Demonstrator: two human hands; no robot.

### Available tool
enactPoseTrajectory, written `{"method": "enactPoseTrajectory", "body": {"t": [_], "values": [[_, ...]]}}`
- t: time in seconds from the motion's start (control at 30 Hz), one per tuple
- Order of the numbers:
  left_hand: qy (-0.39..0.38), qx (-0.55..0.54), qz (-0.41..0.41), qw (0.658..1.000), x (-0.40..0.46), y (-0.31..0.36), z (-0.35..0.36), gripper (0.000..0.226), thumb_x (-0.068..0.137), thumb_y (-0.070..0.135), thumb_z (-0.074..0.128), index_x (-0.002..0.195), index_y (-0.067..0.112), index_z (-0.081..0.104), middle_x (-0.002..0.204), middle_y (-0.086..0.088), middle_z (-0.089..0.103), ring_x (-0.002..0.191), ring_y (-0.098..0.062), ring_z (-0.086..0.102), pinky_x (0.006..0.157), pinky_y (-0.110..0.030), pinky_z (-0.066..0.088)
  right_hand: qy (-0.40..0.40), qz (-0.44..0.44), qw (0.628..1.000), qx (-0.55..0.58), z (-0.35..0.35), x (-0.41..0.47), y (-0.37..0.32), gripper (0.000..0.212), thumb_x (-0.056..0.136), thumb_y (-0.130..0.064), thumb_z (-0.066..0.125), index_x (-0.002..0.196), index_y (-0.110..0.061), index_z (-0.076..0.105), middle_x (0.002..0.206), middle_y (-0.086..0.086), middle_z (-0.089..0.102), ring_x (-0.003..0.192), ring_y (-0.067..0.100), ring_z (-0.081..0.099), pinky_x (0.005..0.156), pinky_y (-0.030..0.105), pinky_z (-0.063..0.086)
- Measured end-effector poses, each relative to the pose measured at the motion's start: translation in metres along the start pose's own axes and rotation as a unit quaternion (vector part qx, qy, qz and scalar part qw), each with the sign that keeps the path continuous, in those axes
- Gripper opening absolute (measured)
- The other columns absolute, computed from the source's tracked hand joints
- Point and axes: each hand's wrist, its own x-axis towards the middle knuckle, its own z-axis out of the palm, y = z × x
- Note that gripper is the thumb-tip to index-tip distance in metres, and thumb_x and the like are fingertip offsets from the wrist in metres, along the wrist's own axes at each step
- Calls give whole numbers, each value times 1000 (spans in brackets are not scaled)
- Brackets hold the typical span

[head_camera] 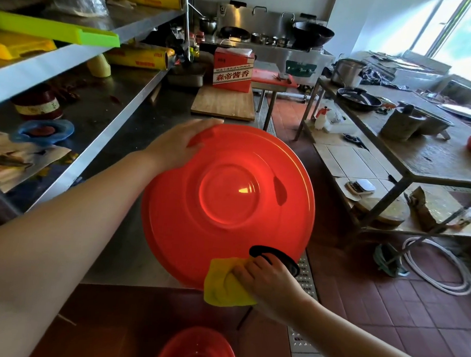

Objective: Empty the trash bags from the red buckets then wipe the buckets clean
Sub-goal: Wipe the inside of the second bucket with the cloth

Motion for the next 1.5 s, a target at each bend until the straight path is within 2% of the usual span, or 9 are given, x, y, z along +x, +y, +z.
{"method": "enactPoseTrajectory", "body": {"t": [0.27,0.43,0.57,0.67,0.93,1.1,1.27,1.4,1.5], "values": [[19,111,-42,993,-14,-10,6,82,94,30,64,157,28,13,162,-9,21,146,-31,26,115,-49,29,-13,26,998,47,-13,17,10,60,65,-54,71,114,-22,58,83,-6,62,77,20,60,67,36,52],[-3,96,-83,992,-31,-10,11,80,94,31,63,157,29,15,164,-9,13,146,-35,25,113,-49,29,-1,108,983,149,-57,30,19,73,60,-69,35,114,-29,63,87,-8,69,78,19,65,62,31,51],[-12,68,-108,992,-47,-3,22,74,95,29,61,157,25,20,164,-9,11,147,-35,21,116,-48,25,-26,150,970,191,-75,33,34,70,67,-56,61,133,-37,44,111,-9,65,103,18,61,77,33,49],[-21,25,-141,990,-53,4,30,70,97,35,58,156,28,21,165,-6,7,150,-31,12,118,-49,22,-14,183,959,217,-85,36,45,65,67,-44,73,127,-36,47,104,-7,65,94,17,61,71,32,47],[-33,-1,-196,980,-64,18,37,62,96,41,56,152,28,32,165,-6,-2,151,-28,3,119,-46,17,-34,185,943,273,-106,37,50,62,65,-48,79,118,-39,49,92,-11,65,81,12,61,69,32,49],[-60,23,-209,976,-79,21,40,58,95,44,54,149,25,40,165,-8,7,151,-27,3,121,-42,11,-35,162,943,290,-116,37,39,67,64,-52,79,122,-42,48,93,-15,65,82,7,60,71,30,50],[-50,44,-171,983,-105,38,50,87,70,71,16,134,30,58,156,-2,38,148,-25,21,118,-43,16,0,194,934,301,-112,39,32,58,73,-76,61,119,-43,46,89,-18,61,80,6,59,70,30,48],[21,12,-131,991,-133,59,67,61,81,55,28,121,28,65,134,10,59,137,-22,40,114,-56,16,64,261,927,262,-108,39,17,60,74,-83,44,115,-40,52,91,-14,64,84,9,61,71,33,49],[71,4,-134,988,-144,65,78,41,83,46,37,95,23,70,105,8,69,118,-22,55,107,-57,31,125,284,921,236,-99,38,5,54,74,-81,46,104,-37,56,85,-15,64,85,8,61,68,31,47]]}}
